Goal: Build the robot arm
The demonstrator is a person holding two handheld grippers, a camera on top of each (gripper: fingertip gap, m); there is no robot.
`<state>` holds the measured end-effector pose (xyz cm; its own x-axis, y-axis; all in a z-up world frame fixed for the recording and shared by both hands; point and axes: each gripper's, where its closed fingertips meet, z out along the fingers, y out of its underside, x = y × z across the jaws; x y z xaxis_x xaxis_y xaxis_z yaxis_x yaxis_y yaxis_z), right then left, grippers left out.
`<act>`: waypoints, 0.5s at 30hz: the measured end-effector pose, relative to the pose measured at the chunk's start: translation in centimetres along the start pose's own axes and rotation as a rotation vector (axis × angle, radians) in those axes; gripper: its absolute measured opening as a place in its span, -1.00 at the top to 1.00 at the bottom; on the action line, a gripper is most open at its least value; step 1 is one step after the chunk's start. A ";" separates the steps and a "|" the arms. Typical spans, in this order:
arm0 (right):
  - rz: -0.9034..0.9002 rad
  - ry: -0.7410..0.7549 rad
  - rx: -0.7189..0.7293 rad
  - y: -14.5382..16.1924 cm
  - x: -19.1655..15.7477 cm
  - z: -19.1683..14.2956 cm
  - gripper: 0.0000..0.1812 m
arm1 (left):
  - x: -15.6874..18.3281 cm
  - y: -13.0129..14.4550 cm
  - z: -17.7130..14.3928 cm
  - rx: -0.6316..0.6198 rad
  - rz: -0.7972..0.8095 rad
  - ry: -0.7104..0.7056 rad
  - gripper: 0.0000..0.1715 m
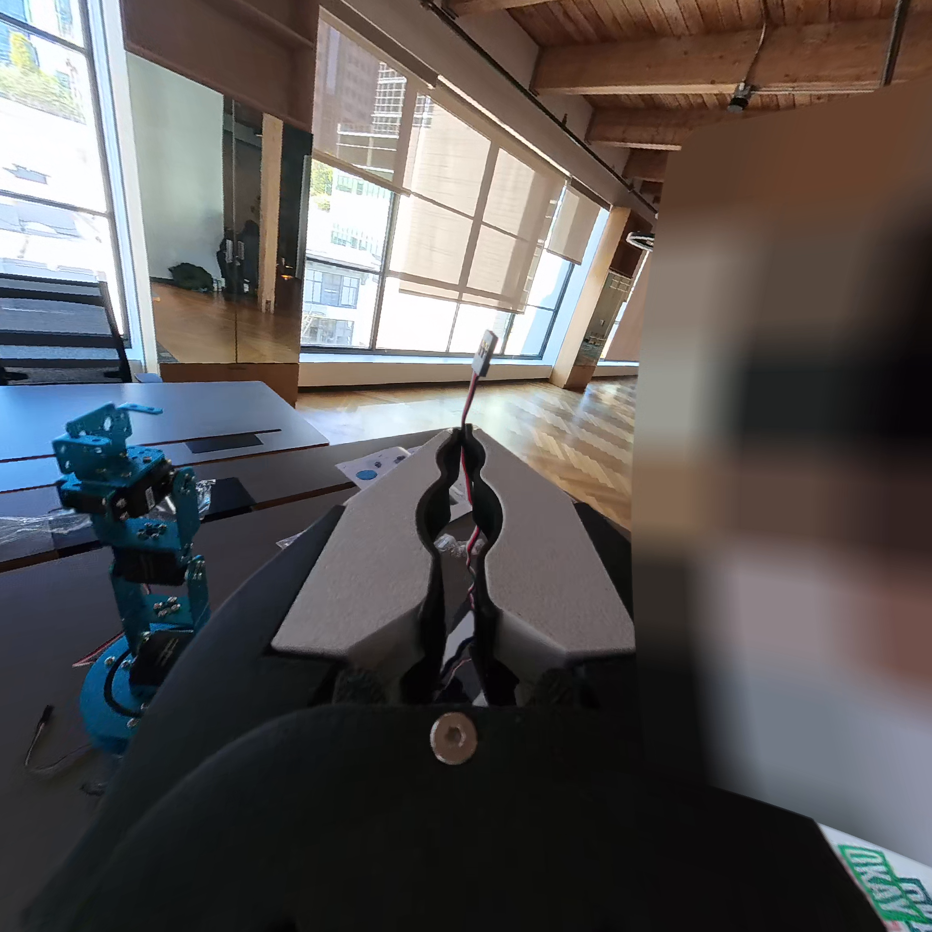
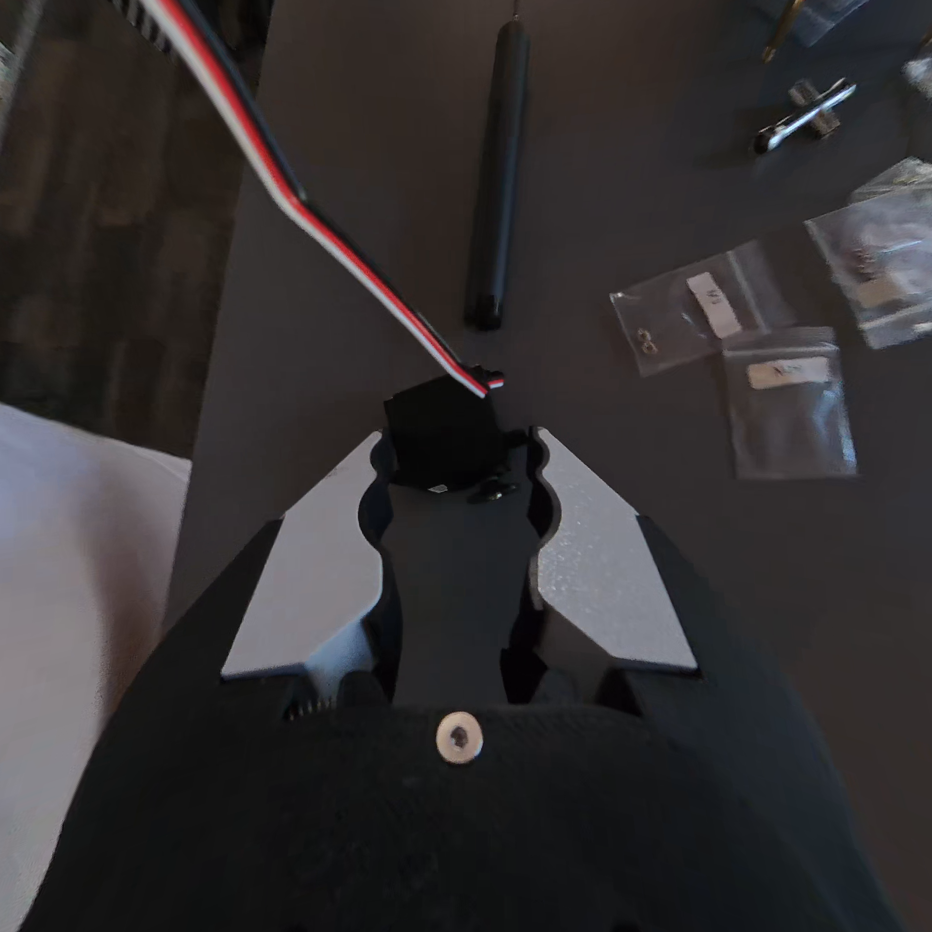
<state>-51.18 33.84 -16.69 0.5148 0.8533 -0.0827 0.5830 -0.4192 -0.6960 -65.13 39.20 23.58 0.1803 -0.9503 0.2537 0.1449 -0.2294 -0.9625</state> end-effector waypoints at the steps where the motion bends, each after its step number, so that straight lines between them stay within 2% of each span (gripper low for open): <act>1: -0.074 0.033 0.002 0.7 -0.1 -1.0 0.40 | -0.2 0.4 -0.1 -0.001 0.004 -0.014 1.00; 4: -0.209 0.108 -0.019 3.9 -0.5 -4.5 0.40 | -0.9 2.0 0.1 -0.010 0.010 -0.062 1.00; 6: -0.221 0.154 -0.041 6.4 -0.2 -7.2 0.40 | -1.7 3.5 0.7 -0.031 0.014 -0.106 1.00; 10: -0.229 0.106 -0.081 12.2 -1.3 -12.7 0.40 | -4.1 7.0 2.5 -0.047 0.054 -0.238 1.00; 15: -0.184 0.056 -0.134 19.6 -3.1 -19.7 0.40 | -5.3 14.0 7.3 -0.128 0.062 -0.369 1.00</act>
<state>-28.99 16.94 -16.02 0.4241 0.9022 0.0789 0.7463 -0.2989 -0.5947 -56.90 42.56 9.43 0.5255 -0.8293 0.1903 0.0046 -0.2208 -0.9753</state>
